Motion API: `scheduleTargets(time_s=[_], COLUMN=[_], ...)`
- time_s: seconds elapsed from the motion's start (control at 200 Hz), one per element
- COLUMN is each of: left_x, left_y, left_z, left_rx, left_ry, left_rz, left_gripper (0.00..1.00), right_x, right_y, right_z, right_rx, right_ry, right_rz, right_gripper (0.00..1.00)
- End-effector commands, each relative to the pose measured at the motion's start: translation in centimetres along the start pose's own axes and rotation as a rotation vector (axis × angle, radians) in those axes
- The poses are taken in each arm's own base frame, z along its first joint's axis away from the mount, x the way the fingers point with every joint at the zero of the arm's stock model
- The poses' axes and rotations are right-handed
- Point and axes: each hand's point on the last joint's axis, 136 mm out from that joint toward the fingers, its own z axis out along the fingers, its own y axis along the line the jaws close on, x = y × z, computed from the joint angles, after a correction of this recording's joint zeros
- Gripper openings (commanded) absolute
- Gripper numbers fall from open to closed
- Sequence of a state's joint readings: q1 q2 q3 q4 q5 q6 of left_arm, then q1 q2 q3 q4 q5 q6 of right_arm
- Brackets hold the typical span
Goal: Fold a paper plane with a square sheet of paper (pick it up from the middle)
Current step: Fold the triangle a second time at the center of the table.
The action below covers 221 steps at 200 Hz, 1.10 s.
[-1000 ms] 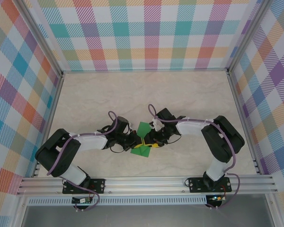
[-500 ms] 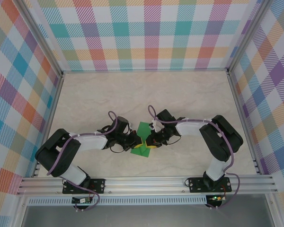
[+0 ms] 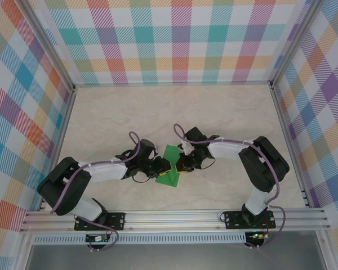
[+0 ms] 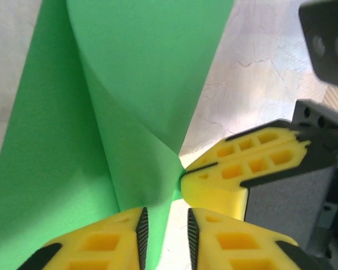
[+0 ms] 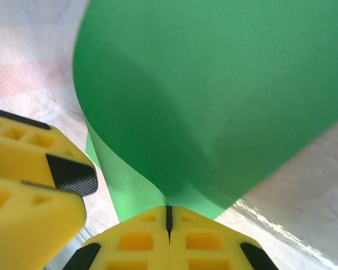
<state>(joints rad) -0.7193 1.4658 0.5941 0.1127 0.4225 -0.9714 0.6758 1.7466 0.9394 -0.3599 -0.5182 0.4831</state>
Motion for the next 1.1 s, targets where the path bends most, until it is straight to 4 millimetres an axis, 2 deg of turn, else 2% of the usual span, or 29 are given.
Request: scheduleTargets(time_s=[0.0,0.16,0.355,0.44,0.55,0.74,1.1], left_x=[-0.8,-0.9,-0.4,-0.3,-0.2,-0.1,0.0], left_y=[-0.5,-0.7,-1.0,-0.4,0.6,0.8,1.2], left_z=[-0.7,-1.1,-0.7,-0.5,-0.2,0.6,1.6], left_rx=[-0.051,-0.049,-0.042,-0.087,-0.167,-0.200,-0.223], left_ry=[-0.093,-0.134,-0.110,-0.102,-0.102,-0.090,-0.066], left_rz=[0.056,0.068,0.090,0.101,0.118,0.131,0.132], left_gripper=[0.30,0.28,0.21,0.20,0.22,0.29,0.30], right_x=[0.0,-0.4,-0.6,-0.7,-0.8,-0.8,-1.0], right_y=[-0.9,-0.8,-1.0,-1.3,-1.4,-1.5,-1.5], right_z=[0.0,0.2,0.4,0.4,0.3,0.2,0.1], right_rx=[0.066,0.067,0.078,0.092,0.098,0.105,0.105], right_ry=[0.022,0.038,0.044,0.042,0.039,0.040,0.039], right_rz=[-0.051,-0.073,-0.069,-0.067,-0.064,-0.060,-0.057], right_gripper=[0.03,0.04,0.03,0.03,0.03,0.03,0.03])
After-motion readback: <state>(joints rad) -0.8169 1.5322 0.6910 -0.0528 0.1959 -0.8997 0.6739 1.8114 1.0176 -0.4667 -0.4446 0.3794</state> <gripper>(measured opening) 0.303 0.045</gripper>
